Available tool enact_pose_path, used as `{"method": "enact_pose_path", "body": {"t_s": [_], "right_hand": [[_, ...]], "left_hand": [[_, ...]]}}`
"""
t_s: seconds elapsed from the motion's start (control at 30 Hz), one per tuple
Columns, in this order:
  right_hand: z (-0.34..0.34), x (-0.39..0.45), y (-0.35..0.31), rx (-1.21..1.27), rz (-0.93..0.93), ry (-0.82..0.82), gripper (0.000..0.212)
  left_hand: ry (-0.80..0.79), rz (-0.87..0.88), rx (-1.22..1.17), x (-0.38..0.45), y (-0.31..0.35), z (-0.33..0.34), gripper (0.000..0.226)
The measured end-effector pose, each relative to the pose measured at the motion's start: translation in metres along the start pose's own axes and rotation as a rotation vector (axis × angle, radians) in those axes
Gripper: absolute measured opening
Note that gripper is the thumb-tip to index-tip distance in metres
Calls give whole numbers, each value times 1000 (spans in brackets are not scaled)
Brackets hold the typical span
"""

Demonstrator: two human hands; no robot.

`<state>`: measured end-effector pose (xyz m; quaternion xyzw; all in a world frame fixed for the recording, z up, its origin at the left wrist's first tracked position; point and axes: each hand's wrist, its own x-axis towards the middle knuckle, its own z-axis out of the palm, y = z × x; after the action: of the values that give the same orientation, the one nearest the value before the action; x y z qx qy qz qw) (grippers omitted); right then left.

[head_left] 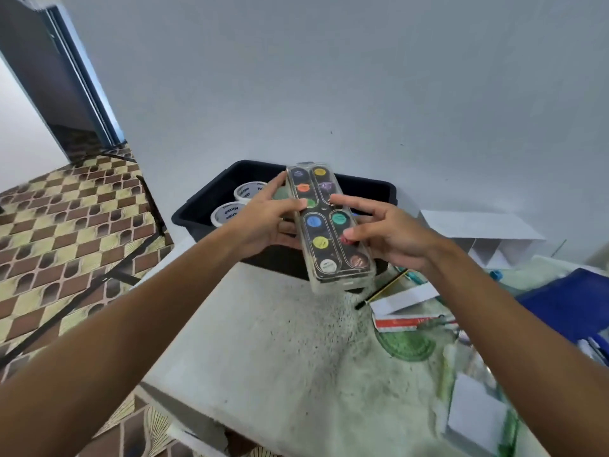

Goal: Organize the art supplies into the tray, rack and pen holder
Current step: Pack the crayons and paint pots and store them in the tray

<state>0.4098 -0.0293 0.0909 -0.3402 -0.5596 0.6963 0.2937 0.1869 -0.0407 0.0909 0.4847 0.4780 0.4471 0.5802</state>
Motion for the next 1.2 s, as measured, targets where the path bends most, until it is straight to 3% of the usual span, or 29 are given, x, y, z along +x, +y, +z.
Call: {"method": "enact_pose_path", "body": {"t_s": [0.1,0.23,0.33,0.47,0.57,0.77,0.93,0.97,1.1,1.2], "right_hand": [[-12,21,0,86,-16,113,67],[-17,51,7,126,-2,346,63],[-17,74,13,79,51,453,71],[-13,98,24,-13,136,486,73],[-5,113,30,-85,206,478,71],[12,129,41,-219,274,496,74],[20,127,43,-387,261,589,21],[21,127,43,-475,260,601,20],[18,135,45,-738,327,636,52],[13,142,48,-837,375,629,42]], "left_hand": [[100,53,175,28,8,4,60],[244,308,804,48,-8,-14,49],[104,406,1031,52,-27,-39,61],[-67,346,1176,58,-45,-63,98],[-149,341,1317,65,-51,-71,111],[-190,414,1416,69,-57,-75,114],[-185,463,1408,71,-62,-77,110],[-184,469,1406,71,-63,-77,109],[-175,488,1423,72,-65,-78,109],[-160,495,1432,73,-66,-78,112]]}}
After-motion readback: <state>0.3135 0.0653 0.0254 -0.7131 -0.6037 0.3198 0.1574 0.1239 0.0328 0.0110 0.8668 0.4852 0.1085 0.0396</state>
